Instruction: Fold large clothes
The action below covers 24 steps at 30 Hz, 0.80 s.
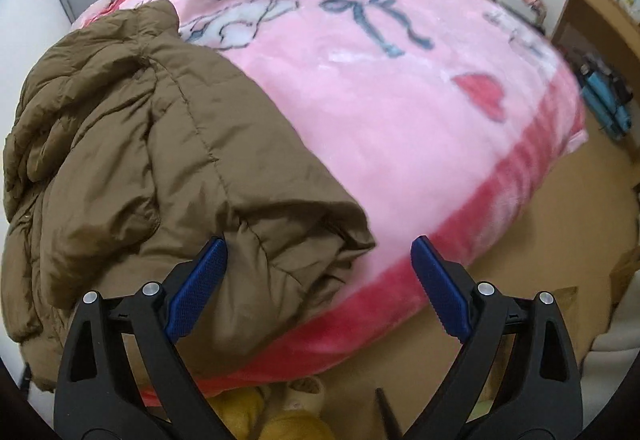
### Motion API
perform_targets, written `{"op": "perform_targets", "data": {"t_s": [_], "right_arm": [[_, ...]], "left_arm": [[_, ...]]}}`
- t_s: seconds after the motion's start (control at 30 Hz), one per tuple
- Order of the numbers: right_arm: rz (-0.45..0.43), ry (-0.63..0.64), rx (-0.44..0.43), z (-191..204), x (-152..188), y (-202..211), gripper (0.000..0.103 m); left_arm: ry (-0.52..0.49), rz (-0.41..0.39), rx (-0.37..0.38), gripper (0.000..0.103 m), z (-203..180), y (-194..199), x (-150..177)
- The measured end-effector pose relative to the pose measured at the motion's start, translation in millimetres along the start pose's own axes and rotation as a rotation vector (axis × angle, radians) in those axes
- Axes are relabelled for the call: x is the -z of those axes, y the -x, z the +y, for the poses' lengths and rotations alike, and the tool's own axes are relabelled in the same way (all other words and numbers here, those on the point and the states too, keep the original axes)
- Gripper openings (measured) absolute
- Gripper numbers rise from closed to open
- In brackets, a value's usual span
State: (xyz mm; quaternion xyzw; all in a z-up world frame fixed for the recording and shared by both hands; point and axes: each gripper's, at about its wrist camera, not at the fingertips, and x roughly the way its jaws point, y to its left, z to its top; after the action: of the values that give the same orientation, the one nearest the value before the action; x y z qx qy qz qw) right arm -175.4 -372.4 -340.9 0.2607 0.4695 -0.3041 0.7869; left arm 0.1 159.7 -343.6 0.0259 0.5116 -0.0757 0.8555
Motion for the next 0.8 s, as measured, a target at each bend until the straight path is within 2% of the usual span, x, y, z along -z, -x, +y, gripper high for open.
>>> {"op": "perform_targets", "data": {"t_s": [0.1,0.17,0.23,0.27,0.4,0.5,0.57,0.63,0.7,0.73,0.8], "right_arm": [[0.022,0.048,-0.053,9,-4,-15,0.089],[0.071,0.082,-0.071,18,-4,-20,0.086],[0.066,0.086,-0.088,22,-1,-8,0.084],[0.036,0.111,-0.085,23,5,5,0.084],[-0.096,0.386,0.049,37,36,45,0.084],[-0.158,0.650,0.127,51,57,47,0.082],[-0.164,0.761,0.156,57,62,36,0.073],[-0.153,0.803,0.145,60,60,22,0.072],[-0.160,0.838,0.137,65,52,10,0.071],[-0.163,0.850,0.141,67,47,6,0.069],[-0.156,0.854,0.116,71,41,3,0.053]], "left_arm": [[0.051,0.005,0.031,0.091,-2,-6,2],[0.057,0.020,0.021,0.091,-4,-5,7],[0.043,0.033,0.016,0.091,-5,5,12],[0.026,0.026,0.007,0.091,-6,10,15],[-0.180,-0.030,-0.108,0.091,-13,33,36],[-0.349,-0.048,-0.150,0.091,-18,33,52],[-0.441,-0.074,-0.172,0.091,-24,28,61],[-0.500,-0.065,-0.171,0.079,-27,11,58],[-0.505,-0.062,-0.152,0.062,-26,0,46],[-0.498,-0.075,-0.150,0.059,-25,-4,36],[-0.489,-0.084,-0.125,0.050,-24,-7,21]]}}
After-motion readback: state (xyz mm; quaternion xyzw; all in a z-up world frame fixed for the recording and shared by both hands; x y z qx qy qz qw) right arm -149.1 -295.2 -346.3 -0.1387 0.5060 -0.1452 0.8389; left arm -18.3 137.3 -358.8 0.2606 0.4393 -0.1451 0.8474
